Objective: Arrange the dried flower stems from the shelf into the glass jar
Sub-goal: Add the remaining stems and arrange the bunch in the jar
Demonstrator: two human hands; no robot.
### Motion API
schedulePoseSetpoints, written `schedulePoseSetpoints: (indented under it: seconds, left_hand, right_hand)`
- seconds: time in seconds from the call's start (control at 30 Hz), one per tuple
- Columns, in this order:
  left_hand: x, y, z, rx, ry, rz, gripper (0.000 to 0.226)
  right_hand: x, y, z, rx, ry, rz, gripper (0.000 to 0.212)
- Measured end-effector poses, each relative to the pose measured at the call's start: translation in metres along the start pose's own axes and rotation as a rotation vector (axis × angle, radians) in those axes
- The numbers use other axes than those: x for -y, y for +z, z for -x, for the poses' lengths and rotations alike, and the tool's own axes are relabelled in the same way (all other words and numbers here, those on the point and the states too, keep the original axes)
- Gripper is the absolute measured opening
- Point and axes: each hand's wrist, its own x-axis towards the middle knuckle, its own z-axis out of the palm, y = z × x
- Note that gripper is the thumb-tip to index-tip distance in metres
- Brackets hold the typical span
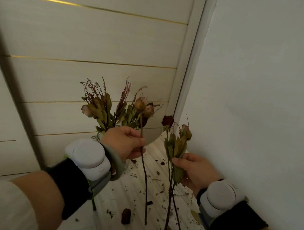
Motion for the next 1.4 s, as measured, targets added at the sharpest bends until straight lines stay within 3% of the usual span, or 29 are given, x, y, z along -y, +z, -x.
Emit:
schedulePoseSetpoints:
  seconds: [0.13,0.5,0.77,1.07,1.4]
  left_hand:
    - [-0.015,-0.016,0.0,-0.07,0.08,0.001,0.013]
    - [-0.059,-0.08,-0.006,-0.246,0.229,0.073,0.007]
    - [-0.068,-0.111,-0.016,-0.338,0.269,0.068,0.008]
    - [-0.07,-0.125,-0.031,-0.411,0.331,0.116,0.012]
    - [-0.072,-0.125,-0.048,-0.464,0.438,0.105,0.02]
  right_hand:
    - [0.017,0.016,0.007,0.016,-0.07,0.025,0.011]
    - [0.042,0.041,0.007,-0.027,-0.181,0.075,0.009]
    - [0.04,0.05,-0.001,0.006,-0.117,-0.017,0.008]
    - [0.014,0.03,-0.01,-0.072,-0.007,-0.07,0.003]
    - [-0.049,0.01,-0.039,-0.189,0.198,0.175,0.011]
